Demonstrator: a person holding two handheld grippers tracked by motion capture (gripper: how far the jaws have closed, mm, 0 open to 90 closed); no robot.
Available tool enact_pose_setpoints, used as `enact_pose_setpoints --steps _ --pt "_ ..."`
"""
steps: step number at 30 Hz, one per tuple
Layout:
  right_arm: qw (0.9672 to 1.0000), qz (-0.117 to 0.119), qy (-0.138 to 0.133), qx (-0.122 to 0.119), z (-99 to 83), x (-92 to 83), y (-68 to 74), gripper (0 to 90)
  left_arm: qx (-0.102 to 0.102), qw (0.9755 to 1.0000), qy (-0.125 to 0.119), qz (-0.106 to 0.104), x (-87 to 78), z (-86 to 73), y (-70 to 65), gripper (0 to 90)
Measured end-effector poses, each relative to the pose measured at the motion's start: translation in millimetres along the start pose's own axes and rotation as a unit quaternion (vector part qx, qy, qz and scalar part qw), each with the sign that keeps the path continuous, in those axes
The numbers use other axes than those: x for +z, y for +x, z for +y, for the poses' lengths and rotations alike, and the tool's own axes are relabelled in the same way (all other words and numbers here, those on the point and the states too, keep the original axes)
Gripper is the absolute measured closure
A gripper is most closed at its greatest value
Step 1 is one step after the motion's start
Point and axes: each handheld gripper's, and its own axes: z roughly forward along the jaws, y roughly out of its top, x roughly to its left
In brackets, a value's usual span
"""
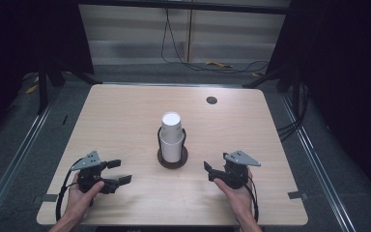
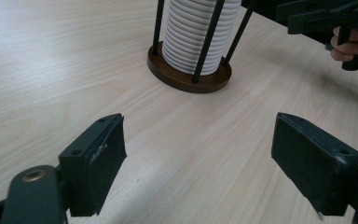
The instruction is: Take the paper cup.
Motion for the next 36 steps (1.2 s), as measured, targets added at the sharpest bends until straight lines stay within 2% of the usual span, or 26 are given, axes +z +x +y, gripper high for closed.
enact_pose_setpoints --steps 10,19,28,30,36 --pt "0.9998 0.020 0.004 -0.006 0.9 -0.1 3.1 22.5 0.000 1.0000 0.005 -0.008 2.8 0.6 -0.8 17.4" --pt "0.9983 0.055 0.010 -0.019 4.8 -3.1 7.5 22.9 -0.001 0.9999 0.008 -0.010 5.5 1.3 -1.9 17.4" --pt "0.9960 0.087 0.001 -0.019 25.5 -6.3 7.5 21.5 0.003 0.9998 0.014 -0.013 6.9 1.0 -3.4 17.4" --pt "0.9950 0.094 0.002 -0.032 30.3 -6.7 11.1 21.5 0.003 0.9998 0.016 -0.014 7.3 -0.1 -4.3 17.4" --pt "0.9925 0.114 0.003 -0.042 42.8 -6.0 19.4 20.5 0.008 0.9995 0.022 -0.022 10.2 0.0 -8.7 17.4"
